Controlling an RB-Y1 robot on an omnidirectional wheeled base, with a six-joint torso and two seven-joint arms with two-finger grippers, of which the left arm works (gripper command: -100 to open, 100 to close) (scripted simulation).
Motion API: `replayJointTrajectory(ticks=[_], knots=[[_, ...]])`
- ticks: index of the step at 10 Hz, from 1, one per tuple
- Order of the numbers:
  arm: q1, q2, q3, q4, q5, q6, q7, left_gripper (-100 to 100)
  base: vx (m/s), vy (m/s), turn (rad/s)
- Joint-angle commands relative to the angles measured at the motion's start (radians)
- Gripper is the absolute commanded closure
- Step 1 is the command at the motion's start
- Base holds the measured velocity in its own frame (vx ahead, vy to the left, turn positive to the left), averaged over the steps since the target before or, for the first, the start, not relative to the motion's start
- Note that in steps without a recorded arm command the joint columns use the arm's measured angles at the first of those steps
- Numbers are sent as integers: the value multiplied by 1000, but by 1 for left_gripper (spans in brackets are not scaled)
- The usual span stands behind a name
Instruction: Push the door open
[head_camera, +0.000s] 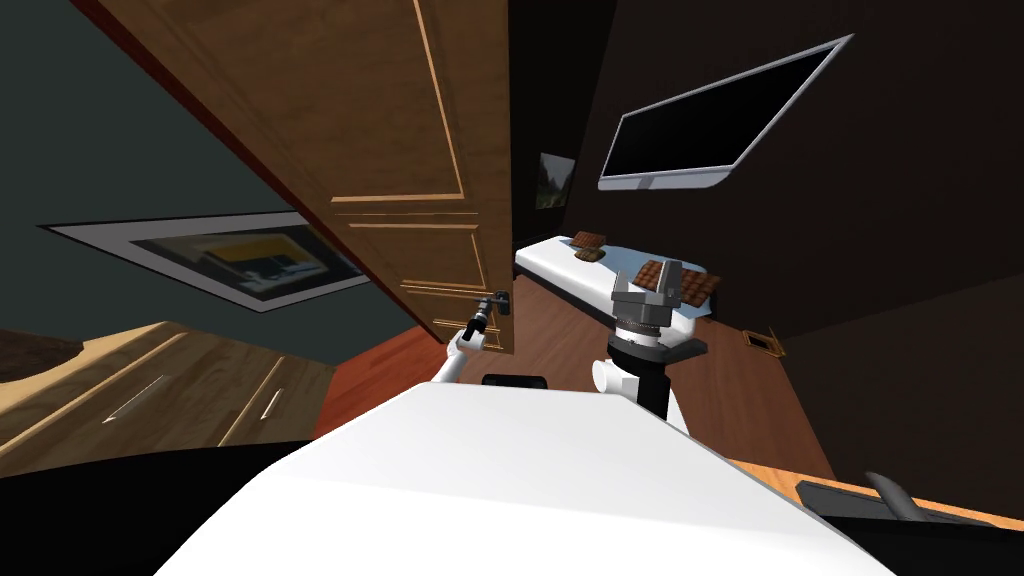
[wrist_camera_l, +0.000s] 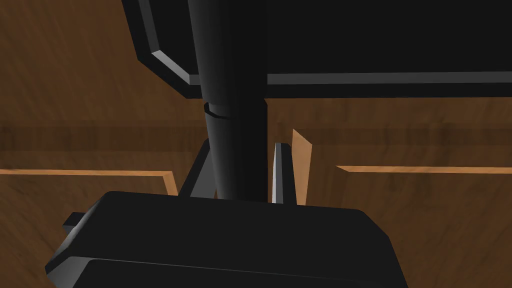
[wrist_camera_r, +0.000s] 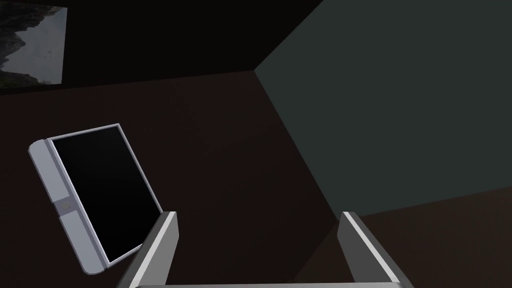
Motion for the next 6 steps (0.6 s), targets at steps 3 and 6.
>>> replayJointTrajectory(ticks=[3, 6], knots=[[-10, 17, 44, 9, 6, -3, -6, 100, 90, -76, 37], [-13, 16, 69, 14, 9, -5, -13, 100, 95, -92, 59]])
